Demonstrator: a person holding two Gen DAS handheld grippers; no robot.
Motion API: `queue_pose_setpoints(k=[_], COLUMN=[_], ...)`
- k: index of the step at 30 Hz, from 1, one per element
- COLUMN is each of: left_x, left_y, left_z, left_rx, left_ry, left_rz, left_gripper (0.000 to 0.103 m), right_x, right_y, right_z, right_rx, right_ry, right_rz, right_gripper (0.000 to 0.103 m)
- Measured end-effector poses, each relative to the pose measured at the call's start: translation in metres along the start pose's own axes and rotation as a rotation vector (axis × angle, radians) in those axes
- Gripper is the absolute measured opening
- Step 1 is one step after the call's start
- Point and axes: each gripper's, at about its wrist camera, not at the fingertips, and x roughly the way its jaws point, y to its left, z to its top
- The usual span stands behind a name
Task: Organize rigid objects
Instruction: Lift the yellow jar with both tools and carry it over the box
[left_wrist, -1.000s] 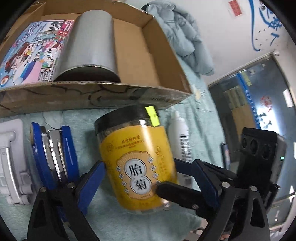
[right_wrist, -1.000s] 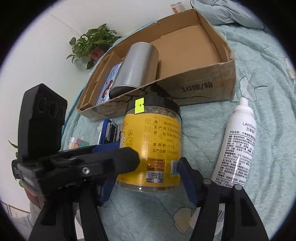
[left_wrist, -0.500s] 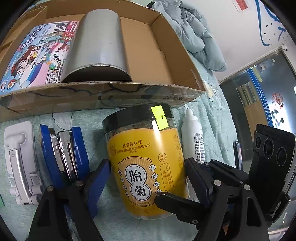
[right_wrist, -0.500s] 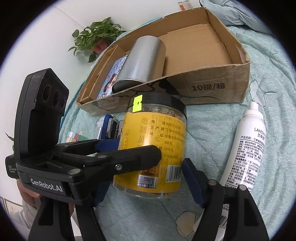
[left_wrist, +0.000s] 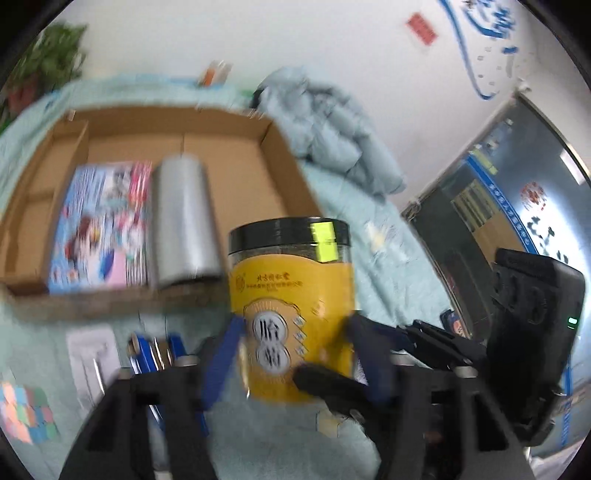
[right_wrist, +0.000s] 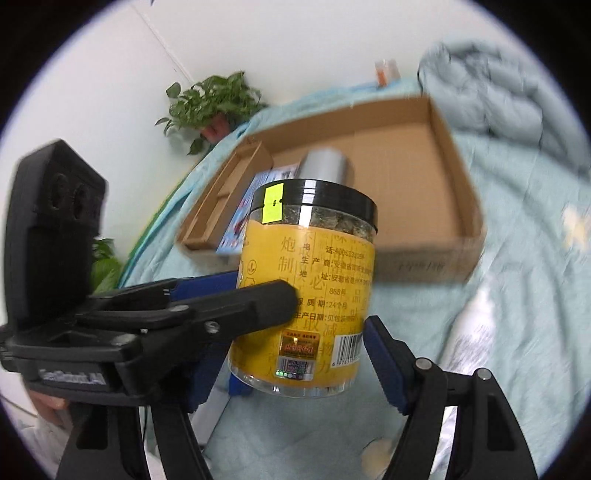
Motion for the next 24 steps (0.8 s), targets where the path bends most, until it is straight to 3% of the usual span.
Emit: queue_pose_setpoints(k=[1, 2, 3, 4, 5, 6, 7, 8, 9, 10, 11, 14, 18, 20, 22, 24], left_x=[-0.001, -0.002, 0.002, 0.007, 0.006, 0.003, -0.004, -0.009, -0.013, -0.014, -0.013, 0.001, 0.022, 0.033, 0.042, 0.052], left_y=[-0.005, -0.011, -0.014, -0.014, -0.01, -0.001, 0.009, 0.017, 0.025, 0.031, 0.038, 0.059, 0.065, 0.07, 0.069, 0.063], left_z=[0.006, 0.013, 0.019, 0.025, 0.027, 0.031, 0.034, 0.035, 0.036, 0.036, 0.037, 0.03, 0.017, 0.014, 0.016, 0.014], left_rx=[0.019, 0.036, 0.054, 0.072, 0.059, 0.027, -0.004, -0.014, -0.015, -0.019, -0.032, -0.064, -0.027, -0.035, -0.023, 0.001], left_ry=[0.007, 0.007, 0.016, 0.041, 0.048, 0.04, 0.022, 0.01, -0.004, -0.016, -0.022, 0.05, 0.131, 0.157, 0.175, 0.194], left_rz=[-0.066, -0.092, -0.096, -0.071, -0.052, -0.055, -0.07, -0.065, -0.035, -0.008, 0.014, 0.006, 0.007, -0.035, -0.064, -0.084], left_gripper=[0.015, 0.019, 0.019, 0.019, 0.019, 0.02, 0.023, 0.037, 0.058, 0.066, 0.07, 0.07, 0.073, 0.073, 0.073, 0.076], right_x=[-0.003, -0.004, -0.002, 0.0, 0.001, 0.004, 0.007, 0.011, 0.014, 0.016, 0.017, 0.024, 0.041, 0.046, 0.04, 0.038], right_y=[0.001, -0.001, -0.002, 0.001, 0.01, 0.015, 0.009, -0.008, -0.026, -0.037, -0.047, -0.065, -0.078, -0.078, -0.069, -0.06], right_z=[0.006, 0.01, 0.016, 0.021, 0.022, 0.021, 0.019, 0.015, 0.01, 0.005, 0.0, -0.009, -0.027, -0.034, -0.04, -0.039], right_rx=[-0.009, -0.007, 0.02, 0.019, -0.062, -0.12, -0.111, -0.031, 0.044, 0.07, 0.091, 0.172, 0.255, 0.283, 0.274, 0.239], right_ry=[-0.018, -0.028, -0.006, 0.004, -0.007, -0.01, 0.014, 0.056, 0.084, 0.092, 0.091, 0.116, 0.186, 0.182, 0.131, 0.062], right_rz=[-0.037, -0.015, 0.099, 0.124, 0.006, -0.079, -0.089, -0.026, 0.001, -0.015, -0.033, 0.034, 0.118, 0.166, 0.187, 0.207], right_gripper=[0.057, 0.039, 0.022, 0.022, 0.022, 0.023, 0.024, 0.025, 0.035, 0.049, 0.051, 0.052, 0.053, 0.063, 0.082, 0.083])
